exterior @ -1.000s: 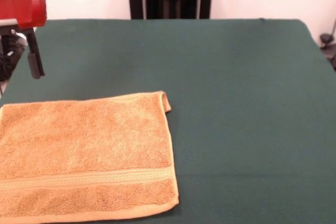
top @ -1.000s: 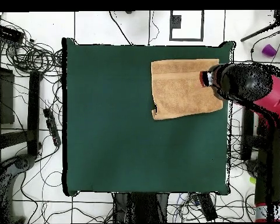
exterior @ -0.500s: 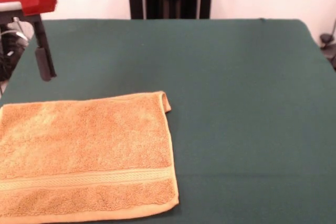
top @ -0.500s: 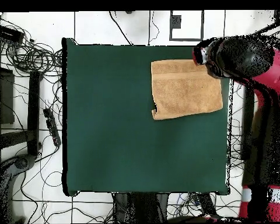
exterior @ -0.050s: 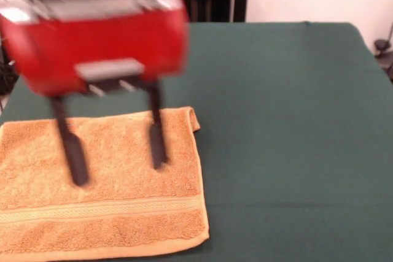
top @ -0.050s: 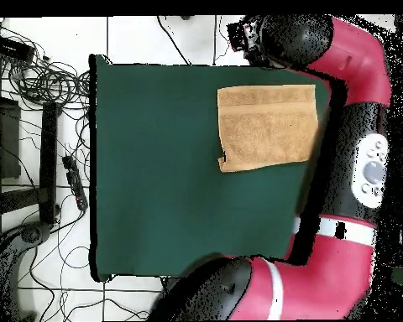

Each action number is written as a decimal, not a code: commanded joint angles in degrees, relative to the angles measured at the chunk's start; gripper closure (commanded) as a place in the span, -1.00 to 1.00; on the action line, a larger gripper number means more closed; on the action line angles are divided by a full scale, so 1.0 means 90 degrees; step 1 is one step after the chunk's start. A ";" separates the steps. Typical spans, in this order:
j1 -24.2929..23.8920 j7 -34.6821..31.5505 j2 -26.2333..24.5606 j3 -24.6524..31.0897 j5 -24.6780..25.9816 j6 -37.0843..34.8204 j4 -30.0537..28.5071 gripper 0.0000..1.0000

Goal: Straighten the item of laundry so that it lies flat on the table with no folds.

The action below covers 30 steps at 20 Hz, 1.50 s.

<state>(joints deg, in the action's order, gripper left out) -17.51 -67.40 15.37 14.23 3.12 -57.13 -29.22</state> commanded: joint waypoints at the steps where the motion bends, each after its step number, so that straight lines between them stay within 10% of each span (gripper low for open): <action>1: 0.0541 -0.2250 -0.1487 0.0005 0.0479 -0.1546 0.1603 -1.00; 5: 0.0698 -0.2176 -0.1873 -0.0124 0.1006 -0.1567 0.1938 -1.00; 15: 0.0317 -0.1255 -0.1252 -0.0170 0.0781 0.0117 0.0402 -1.00; 30: 0.0742 -0.2989 0.0205 -0.0736 0.0360 0.0998 -0.2009 -1.00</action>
<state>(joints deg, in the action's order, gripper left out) -15.68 -72.48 12.35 8.67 8.83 -49.91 -31.15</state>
